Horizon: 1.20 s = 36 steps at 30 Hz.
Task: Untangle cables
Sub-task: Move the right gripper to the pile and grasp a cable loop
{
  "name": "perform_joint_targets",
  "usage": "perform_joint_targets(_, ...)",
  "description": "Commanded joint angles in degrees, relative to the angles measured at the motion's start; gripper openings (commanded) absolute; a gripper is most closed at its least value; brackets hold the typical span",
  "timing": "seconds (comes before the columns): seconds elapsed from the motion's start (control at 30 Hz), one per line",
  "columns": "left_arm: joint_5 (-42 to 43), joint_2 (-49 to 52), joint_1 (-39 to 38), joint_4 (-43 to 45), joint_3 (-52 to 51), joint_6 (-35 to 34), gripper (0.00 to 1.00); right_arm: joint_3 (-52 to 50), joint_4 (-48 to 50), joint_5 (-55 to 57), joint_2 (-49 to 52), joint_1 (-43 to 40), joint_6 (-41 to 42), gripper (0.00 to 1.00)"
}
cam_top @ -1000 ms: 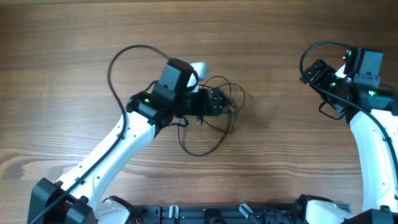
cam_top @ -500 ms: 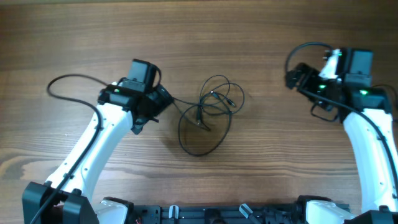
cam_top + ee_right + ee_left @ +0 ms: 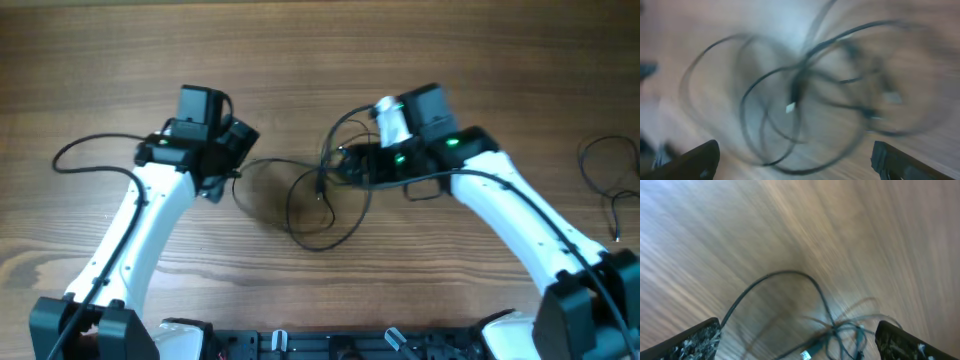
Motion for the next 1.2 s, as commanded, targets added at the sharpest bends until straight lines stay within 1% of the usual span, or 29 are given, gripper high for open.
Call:
perform_joint_targets(0.0,0.1,0.1,6.2,-3.4,0.3,-0.3,1.0,-0.5,2.4,-9.9,1.0,3.3,-6.8,1.0)
perform_joint_targets(0.07,0.1,0.1,8.3,-4.9,0.3,-0.3,1.0,-0.5,4.1,-11.5,1.0,4.9,-7.3,1.0)
perform_joint_targets(0.2,0.1,0.1,10.7,-6.9,0.3,-0.3,1.0,-0.5,7.4,-10.7,1.7,9.4,-11.9,1.0)
perform_joint_targets(0.27,0.0,0.1,11.0,-7.5,0.3,-0.3,1.0,-0.5,9.5,-7.1,2.9,11.8,-10.9,0.99)
perform_joint_targets(0.3,0.0,0.1,11.0,-7.8,0.3,-0.3,1.0,-0.5,10.4,-3.7,3.6,12.9,-8.4,0.97)
perform_joint_targets(0.33,0.1,0.1,10.9,-8.0,0.3,-0.3,1.0,-0.5,11.5,4.3,5.2,14.8,0.9,0.88)
perform_joint_targets(0.37,0.1,0.1,10.9,-8.2,0.3,-0.3,1.0,-0.5,11.9,7.6,6.3,15.6,6.2,0.82)
perform_joint_targets(0.4,0.1,0.1,10.9,-8.3,0.3,-0.3,1.0,-0.5,12.4,9.5,7.5,16.3,11.0,0.73)
perform_joint_targets(0.47,0.3,0.1,10.9,-8.3,0.2,-0.3,1.0,-0.5,14.8,9.5,10.4,17.3,18.6,0.64)
perform_joint_targets(0.57,2.7,0.1,10.9,-8.3,0.2,0.6,1.0,-0.5,17.7,7.7,13.9,18.1,26.9,0.64)
perform_joint_targets(0.63,5.9,0.1,10.9,-8.2,0.2,4.2,1.0,-0.5,19.4,6.3,16.2,18.3,31.7,0.64)
perform_joint_targets(0.7,7.7,0.1,10.9,-8.2,0.2,7.7,1.0,-0.5,21.7,3.5,17.9,18.3,33.8,0.64)
perform_joint_targets(0.8,7.7,0.1,10.9,-8.5,0.0,11.7,1.0,-0.5,24.3,2.3,19.8,18.5,37.1,0.64)
perform_joint_targets(0.87,7.7,0.1,10.9,-8.5,-0.4,12.2,1.0,-0.5,25.3,2.3,20.5,18.6,37.6,0.62)
perform_joint_targets(0.97,7.7,0.1,10.9,-8.4,-1.0,12.2,1.0,-0.5,26.2,3.5,21.3,18.5,39.0,0.56)
perform_joint_targets(1.13,7.7,0.1,10.9,-8.5,-1.1,12.2,1.0,-0.5,26.7,6.1,21.6,18.7,45.7,0.55)
perform_joint_targets(1.17,7.7,0.1,10.9,-8.5,-1.1,12.2,1.0,-0.5,26.9,6.9,21.7,18.7,46.4,0.53)
